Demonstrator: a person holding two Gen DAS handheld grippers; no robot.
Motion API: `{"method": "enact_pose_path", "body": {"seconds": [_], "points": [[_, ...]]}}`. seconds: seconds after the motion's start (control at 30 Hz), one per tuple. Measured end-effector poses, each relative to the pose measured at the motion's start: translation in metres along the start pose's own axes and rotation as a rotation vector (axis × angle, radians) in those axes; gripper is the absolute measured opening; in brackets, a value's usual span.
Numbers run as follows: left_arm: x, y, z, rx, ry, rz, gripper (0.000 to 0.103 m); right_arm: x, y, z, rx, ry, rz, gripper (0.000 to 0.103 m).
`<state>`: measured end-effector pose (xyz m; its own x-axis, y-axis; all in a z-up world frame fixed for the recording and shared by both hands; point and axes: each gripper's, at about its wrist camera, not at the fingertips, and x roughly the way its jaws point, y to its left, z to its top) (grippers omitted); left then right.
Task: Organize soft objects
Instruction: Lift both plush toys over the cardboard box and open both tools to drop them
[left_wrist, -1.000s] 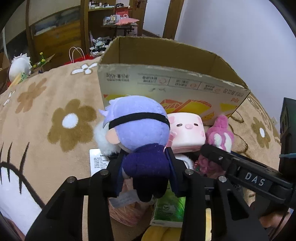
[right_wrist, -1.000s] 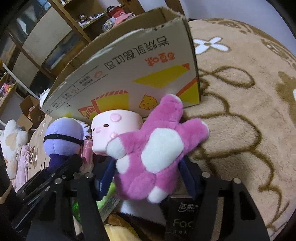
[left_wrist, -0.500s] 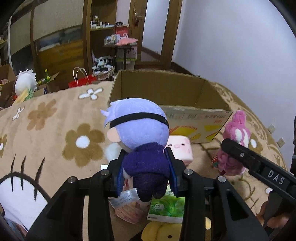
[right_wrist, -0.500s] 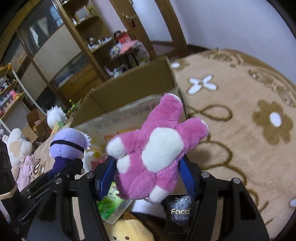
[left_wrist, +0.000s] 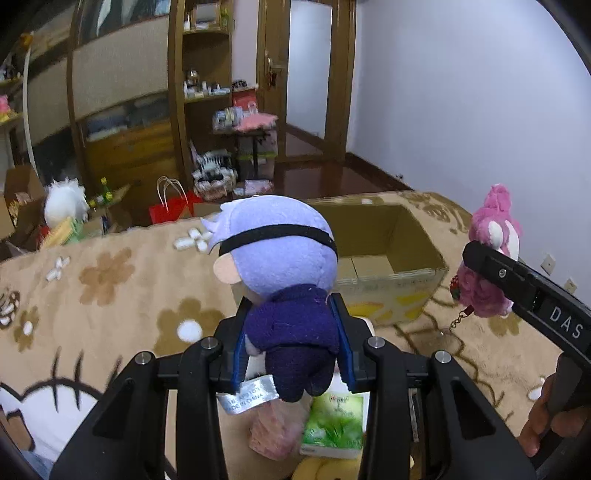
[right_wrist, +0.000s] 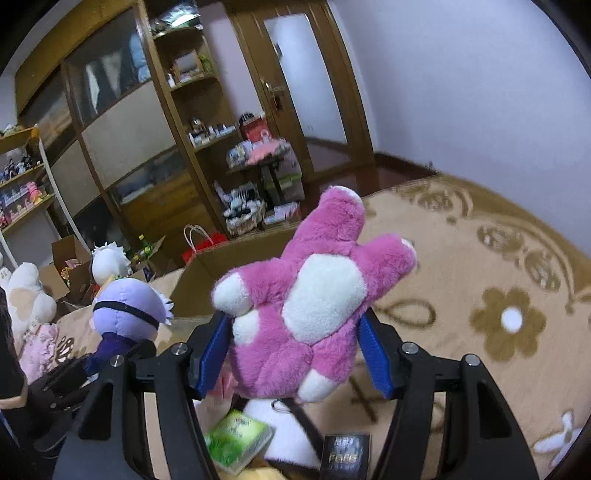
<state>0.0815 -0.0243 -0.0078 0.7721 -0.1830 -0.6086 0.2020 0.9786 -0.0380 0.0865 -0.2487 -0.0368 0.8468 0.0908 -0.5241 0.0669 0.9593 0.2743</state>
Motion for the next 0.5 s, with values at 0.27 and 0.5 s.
{"method": "enact_pose_path", "body": {"seconds": [0.27,0.5], "points": [[-0.003,0.001,0.040,0.026,-0.073,0.050,0.037,-0.003,0.021,0.032,-0.105,-0.087,-0.024,0.069],[0.012,-0.008,0.057,0.082,-0.100,0.073,0.038,0.007,0.025,0.050,-0.165,-0.115,-0.039,0.069]]}}
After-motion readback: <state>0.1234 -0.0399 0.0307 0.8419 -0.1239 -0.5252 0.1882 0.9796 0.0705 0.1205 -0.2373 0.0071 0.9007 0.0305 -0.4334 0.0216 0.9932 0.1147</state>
